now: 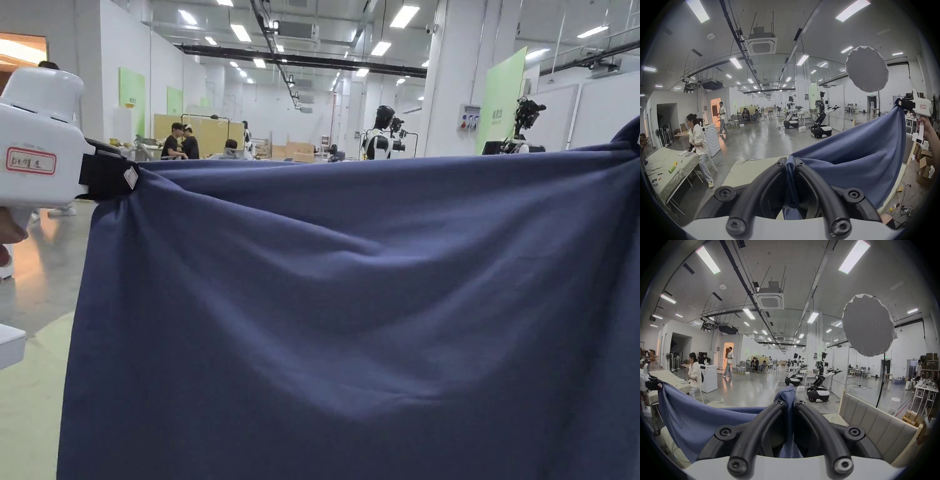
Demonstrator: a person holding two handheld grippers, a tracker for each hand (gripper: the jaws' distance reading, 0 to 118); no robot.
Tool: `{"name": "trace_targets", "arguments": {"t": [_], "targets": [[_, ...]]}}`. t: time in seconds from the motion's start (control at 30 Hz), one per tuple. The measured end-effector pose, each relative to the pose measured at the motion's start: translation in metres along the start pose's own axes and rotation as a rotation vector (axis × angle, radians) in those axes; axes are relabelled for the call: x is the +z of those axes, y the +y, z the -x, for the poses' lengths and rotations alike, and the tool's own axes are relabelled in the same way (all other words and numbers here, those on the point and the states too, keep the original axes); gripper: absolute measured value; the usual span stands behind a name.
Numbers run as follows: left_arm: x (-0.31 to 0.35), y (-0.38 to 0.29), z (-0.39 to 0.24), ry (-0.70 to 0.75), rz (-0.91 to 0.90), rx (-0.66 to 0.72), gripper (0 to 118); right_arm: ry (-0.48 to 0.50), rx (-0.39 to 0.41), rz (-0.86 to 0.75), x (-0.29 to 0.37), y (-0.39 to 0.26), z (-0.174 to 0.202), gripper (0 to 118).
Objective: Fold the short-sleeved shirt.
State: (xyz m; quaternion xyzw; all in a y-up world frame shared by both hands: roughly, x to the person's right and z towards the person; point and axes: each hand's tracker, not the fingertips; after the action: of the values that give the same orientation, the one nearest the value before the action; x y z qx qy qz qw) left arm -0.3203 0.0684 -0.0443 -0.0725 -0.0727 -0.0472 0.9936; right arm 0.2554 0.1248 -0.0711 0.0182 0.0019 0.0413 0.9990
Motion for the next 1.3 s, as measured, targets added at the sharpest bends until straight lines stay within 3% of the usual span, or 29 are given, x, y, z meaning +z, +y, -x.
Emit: {"name": "trace_targets", "arguments": {"t": [0.23, 0.4, 0.57, 0.8, 1.03, 1.3], "targets": [[-0.101, 0.01, 0.014, 0.057, 0.032, 0.002, 5, -0.007, -0.009, 0.019, -0.111, -0.007, 0.01, 9], [-0.181, 0.012, 0.025, 0.116, 0.032, 0.025, 5, 0.018, -0.108, 0.024, -0.196, -0.019, 0.006, 9], [-0.251, 0.021, 0.034, 0.136, 0.006, 0.039, 5, -0.007, -0.044, -0.016, -0.263, -0.026, 0.01, 9], [-0.348, 0.034, 0.041, 0.198, -0.039, 0.008, 5, -0.022, -0.039, -0.039, -0.346, -0.037, 0.016, 9], [-0.427, -0.017, 0.026, 0.226, -0.041, -0.031, 5, -0.061, -0.062, -0.025, -0.402, -0.086, 0.016, 9], [-0.479, -0.138, 0.008, 0.195, 0.113, 0.005, 5, -0.041, -0.038, 0.069, -0.414, -0.207, 0.016, 9]]}}
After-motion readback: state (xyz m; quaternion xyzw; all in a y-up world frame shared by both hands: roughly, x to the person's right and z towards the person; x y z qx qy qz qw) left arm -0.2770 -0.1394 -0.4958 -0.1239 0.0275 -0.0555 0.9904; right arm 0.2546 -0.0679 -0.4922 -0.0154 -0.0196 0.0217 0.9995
